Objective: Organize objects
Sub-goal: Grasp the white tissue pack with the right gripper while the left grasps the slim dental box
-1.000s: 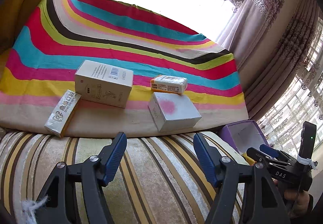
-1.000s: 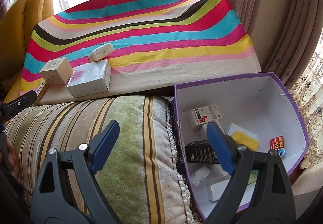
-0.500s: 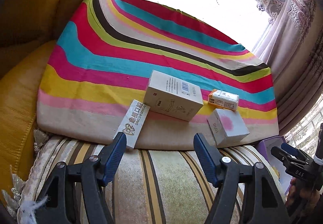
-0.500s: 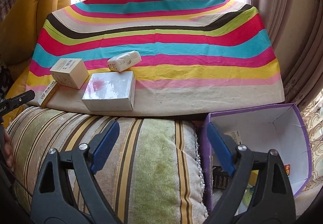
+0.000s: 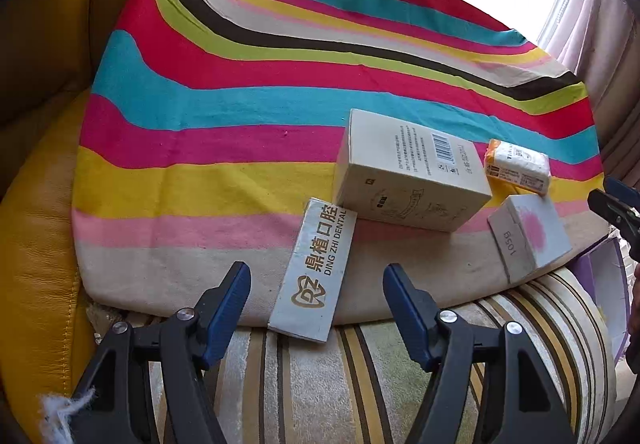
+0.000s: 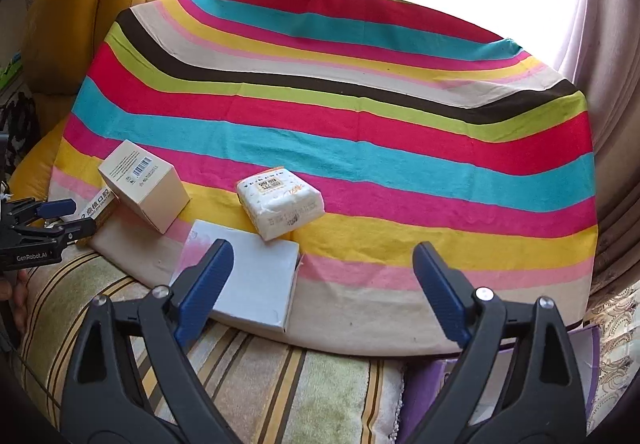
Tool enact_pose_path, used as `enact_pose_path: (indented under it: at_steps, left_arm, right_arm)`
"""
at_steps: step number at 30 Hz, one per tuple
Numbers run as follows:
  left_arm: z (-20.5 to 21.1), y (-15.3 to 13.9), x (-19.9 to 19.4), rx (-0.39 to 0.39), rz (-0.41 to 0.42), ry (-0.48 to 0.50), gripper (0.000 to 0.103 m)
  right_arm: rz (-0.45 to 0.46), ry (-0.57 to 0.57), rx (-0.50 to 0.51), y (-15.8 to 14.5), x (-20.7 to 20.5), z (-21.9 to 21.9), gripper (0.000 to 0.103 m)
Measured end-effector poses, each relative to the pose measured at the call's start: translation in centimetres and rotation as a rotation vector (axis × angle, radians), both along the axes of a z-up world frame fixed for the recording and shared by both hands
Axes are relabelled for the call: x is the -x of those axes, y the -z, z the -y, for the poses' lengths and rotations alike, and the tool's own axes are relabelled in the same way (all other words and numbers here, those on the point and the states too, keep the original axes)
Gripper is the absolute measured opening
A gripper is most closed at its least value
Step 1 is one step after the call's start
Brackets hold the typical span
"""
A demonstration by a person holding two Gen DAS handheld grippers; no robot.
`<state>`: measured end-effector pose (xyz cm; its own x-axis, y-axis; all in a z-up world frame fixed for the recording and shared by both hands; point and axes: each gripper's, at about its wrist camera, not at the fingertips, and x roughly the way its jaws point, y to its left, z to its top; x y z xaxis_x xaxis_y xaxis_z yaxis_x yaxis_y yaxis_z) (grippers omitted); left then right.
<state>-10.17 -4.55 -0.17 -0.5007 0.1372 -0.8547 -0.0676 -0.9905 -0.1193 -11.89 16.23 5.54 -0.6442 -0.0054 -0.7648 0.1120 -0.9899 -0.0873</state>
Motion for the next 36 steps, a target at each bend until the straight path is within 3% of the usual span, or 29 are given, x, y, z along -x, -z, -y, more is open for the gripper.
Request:
enact_pose_path:
  at_steps: [11, 19, 20, 22, 24, 30, 36]
  left_arm:
    - [-0.7, 1.0, 0.7, 0.057, 0.015, 0.013, 0.063]
    - [-0.5, 0.9, 0.4, 0.076, -0.011, 0.005, 0.049]
    - [-0.5, 0.8, 0.4, 0.075, -0.014, 0.003, 0.047]
    - [-0.4, 0.8, 0.3, 0.073, -0.020, 0.000, 0.038]
    - [-0.4, 0.8, 0.2, 0.072, -0.024, 0.002, 0.034]
    - [-0.7, 0.8, 0.5, 0.061, -0.031, 0.004, 0.032]
    - [-0.7, 0.8, 0.5, 0.053, -0.035, 0.002, 0.032]
  right_arm:
    - [0.094, -0.136, -0.044, 2.4, 6.1, 1.8, 0.094]
    - [0.153, -0.184, -0.059, 4.7, 8.0, 2.9, 0.093]
    - [0.154, -0.186, -0.057, 4.8, 8.1, 3.0, 0.092]
    - [0.158, -0.187, -0.053, 5.0, 8.1, 3.0, 0.077]
    - [0.171, -0.184, -0.051, 5.3, 8.3, 3.2, 0.069]
    - [0.160, -0.184, -0.033, 5.2, 7.9, 3.3, 0.057]
    - [0.145, -0.159, -0.004, 5.0, 7.4, 3.0, 0.056]
